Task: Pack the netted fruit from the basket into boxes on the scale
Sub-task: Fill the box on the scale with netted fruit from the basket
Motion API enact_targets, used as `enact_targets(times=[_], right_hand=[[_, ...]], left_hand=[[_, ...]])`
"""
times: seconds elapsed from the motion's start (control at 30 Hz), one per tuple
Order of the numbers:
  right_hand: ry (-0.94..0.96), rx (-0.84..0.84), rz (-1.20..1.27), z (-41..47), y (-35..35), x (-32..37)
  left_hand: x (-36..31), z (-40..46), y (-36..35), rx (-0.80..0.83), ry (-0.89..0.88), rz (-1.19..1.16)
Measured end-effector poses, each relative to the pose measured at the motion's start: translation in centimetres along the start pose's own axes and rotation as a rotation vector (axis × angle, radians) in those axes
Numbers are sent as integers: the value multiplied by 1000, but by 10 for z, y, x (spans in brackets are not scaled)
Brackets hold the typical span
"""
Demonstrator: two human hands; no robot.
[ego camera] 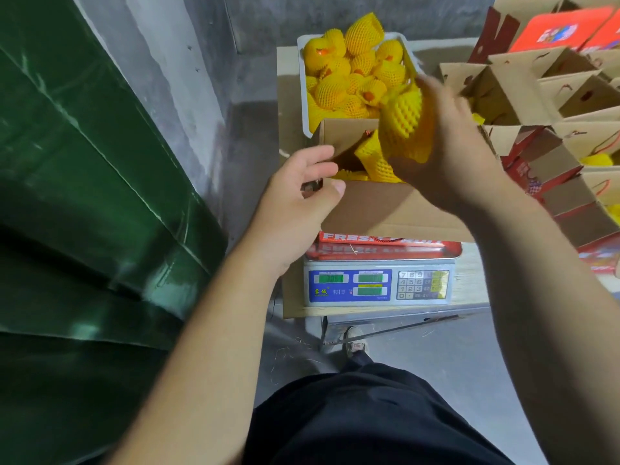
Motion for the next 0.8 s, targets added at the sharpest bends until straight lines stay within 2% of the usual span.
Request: enact_targets(times=[0.07, 0.1, 0.2, 0.33, 0.8], right_hand=[[-137, 119, -15, 0, -7, -14], [-159, 86, 17, -3, -8, -18], [-138, -50, 69, -12, -9, -16], [-128, 29, 148, -14, -21, -14], [-61, 91, 206, 27, -20, -29]], left_hand=[[2, 0, 1, -12, 21, 3], [1, 1, 1, -10, 25, 9], [-2, 3, 2, -1, 17, 55], [-4, 8, 2, -6, 2, 69], [-16, 60, -20, -15, -10, 136]])
Point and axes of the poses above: each hand's wrist, its own z-axis towards the middle knuckle, its own y-axis out of the back of the hand, x = y × z, the point moved 5 cm from there along z, towards the middle knuckle, and after that the axes turned 5 degrees about x, right-handed, at the moved point
